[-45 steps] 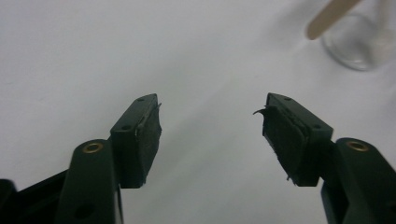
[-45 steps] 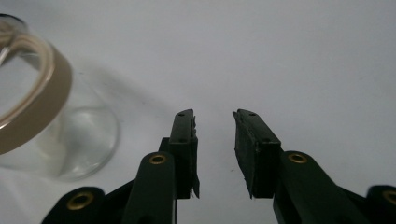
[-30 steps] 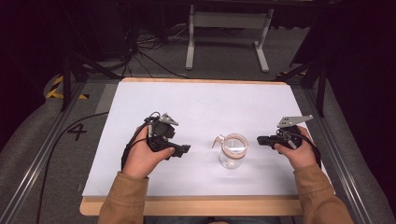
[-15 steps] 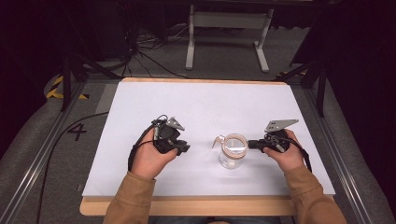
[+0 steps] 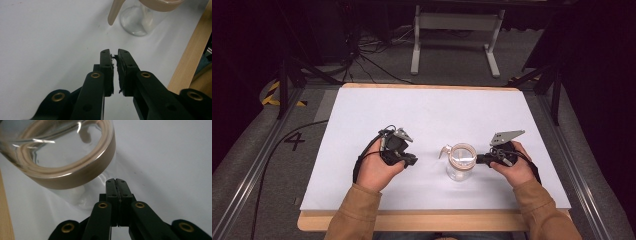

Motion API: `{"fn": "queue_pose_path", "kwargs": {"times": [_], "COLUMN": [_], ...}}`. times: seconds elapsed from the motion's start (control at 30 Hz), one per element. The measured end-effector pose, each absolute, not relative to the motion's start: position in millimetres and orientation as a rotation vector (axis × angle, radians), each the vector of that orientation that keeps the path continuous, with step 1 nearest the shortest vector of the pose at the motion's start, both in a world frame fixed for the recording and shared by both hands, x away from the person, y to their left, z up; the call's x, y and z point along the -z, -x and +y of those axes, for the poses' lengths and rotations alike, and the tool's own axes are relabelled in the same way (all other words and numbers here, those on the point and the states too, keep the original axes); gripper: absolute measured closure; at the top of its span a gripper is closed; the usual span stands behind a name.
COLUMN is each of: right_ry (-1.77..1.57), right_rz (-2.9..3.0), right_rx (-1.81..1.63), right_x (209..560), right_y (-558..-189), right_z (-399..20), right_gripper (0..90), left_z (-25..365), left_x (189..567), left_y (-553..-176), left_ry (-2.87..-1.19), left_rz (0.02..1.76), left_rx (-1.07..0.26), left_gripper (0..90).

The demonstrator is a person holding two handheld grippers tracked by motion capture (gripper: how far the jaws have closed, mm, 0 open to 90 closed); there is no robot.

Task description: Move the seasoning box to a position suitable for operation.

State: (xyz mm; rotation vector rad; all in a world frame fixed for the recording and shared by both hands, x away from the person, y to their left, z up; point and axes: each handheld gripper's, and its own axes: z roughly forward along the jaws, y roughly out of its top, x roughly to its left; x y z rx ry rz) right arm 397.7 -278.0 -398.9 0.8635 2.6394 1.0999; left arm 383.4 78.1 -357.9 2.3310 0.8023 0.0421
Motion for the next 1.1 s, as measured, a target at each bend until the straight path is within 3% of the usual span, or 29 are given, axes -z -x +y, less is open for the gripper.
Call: {"fn": "queue_pose_path", "kwargs": {"times": [0.87,1.1], "right_ry": [-0.733,-0.797], "right_rz": [2.773,2.735], "right_rx": [-1.024,-1.056], "right_x": [405.2,402.8], "right_y": [-370.2,-369.2], "right_z": [-251.2,-264.9], "right_gripper": [90.0,90.0], "left_z": [60.2,47.9], "left_x": [371.8,379.3], "left_y": [-400.4,-406.2], "left_ry": [-2.353,-2.319], "left_rz": [0.752,0.707], "left_rx": [-0.011,-0.038], "left_gripper": [87.2,89.8]}}
